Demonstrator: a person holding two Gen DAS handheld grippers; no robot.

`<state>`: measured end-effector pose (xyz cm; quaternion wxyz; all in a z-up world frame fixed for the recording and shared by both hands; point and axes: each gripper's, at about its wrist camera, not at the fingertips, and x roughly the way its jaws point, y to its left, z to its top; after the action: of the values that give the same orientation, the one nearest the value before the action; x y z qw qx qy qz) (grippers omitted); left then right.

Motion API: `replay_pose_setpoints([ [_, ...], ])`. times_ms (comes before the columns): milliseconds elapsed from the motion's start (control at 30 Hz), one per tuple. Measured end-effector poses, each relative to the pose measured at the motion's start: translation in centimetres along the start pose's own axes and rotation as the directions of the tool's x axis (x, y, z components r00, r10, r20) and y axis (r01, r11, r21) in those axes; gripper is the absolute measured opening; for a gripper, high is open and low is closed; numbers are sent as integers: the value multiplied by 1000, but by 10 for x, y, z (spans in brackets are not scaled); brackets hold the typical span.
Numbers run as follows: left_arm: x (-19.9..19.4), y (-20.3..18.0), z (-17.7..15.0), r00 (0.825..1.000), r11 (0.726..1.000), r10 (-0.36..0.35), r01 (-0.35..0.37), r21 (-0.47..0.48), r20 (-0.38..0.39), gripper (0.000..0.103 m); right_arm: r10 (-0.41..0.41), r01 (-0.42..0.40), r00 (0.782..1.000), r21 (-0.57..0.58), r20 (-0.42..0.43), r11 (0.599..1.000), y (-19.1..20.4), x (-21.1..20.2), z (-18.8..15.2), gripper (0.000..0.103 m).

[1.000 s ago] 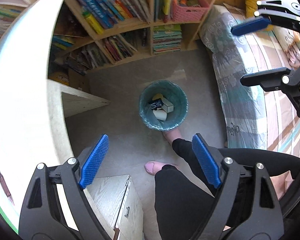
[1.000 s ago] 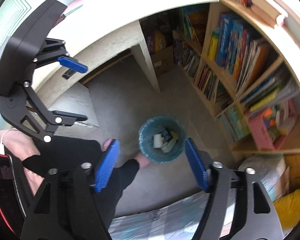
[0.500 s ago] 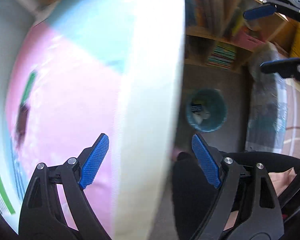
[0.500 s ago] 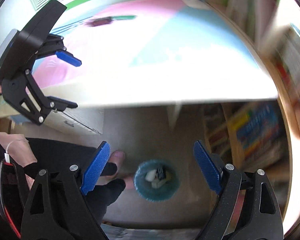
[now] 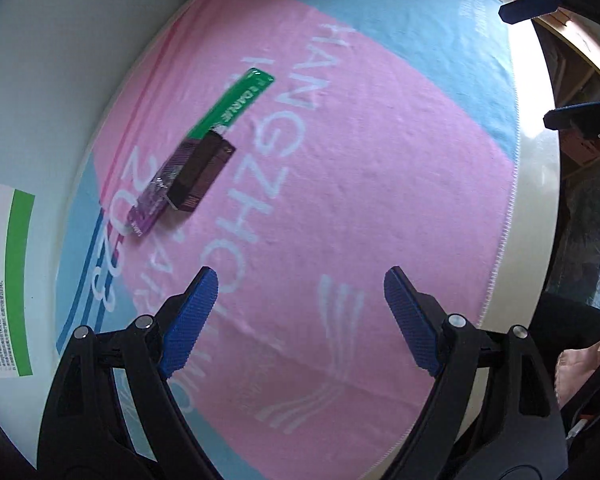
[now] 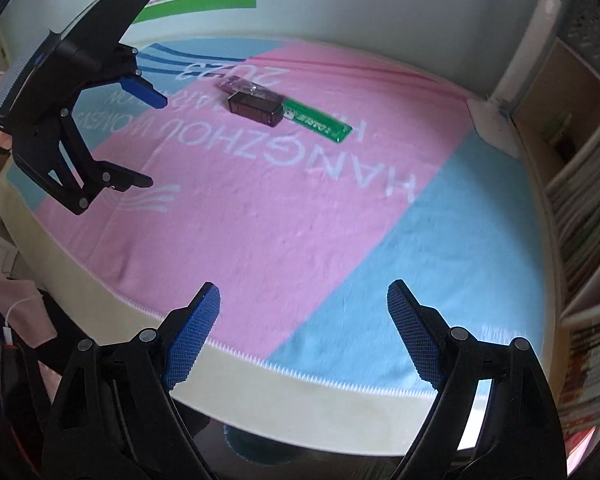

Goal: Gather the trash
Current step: 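Return both tools to the toothbrush pack and black box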

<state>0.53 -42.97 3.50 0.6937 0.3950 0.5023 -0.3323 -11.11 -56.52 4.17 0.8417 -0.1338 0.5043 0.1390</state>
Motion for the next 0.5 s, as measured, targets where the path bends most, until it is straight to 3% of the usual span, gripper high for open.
replay_pose_setpoints([
  [200,17,47,16,998,997,54,-55,-46,-15,83,67,-66,998,-119,2,991,-18,35,62,85],
  [333,36,72,29,999,994,25,-28,-107,-33,83,128,-129,992,-197,-18,972,-35,68,101,85],
  [500,66,89,46,998,994,18,-25,-105,-65,83,194,-203,979,-263,-61,943,-53,113,142,85],
])
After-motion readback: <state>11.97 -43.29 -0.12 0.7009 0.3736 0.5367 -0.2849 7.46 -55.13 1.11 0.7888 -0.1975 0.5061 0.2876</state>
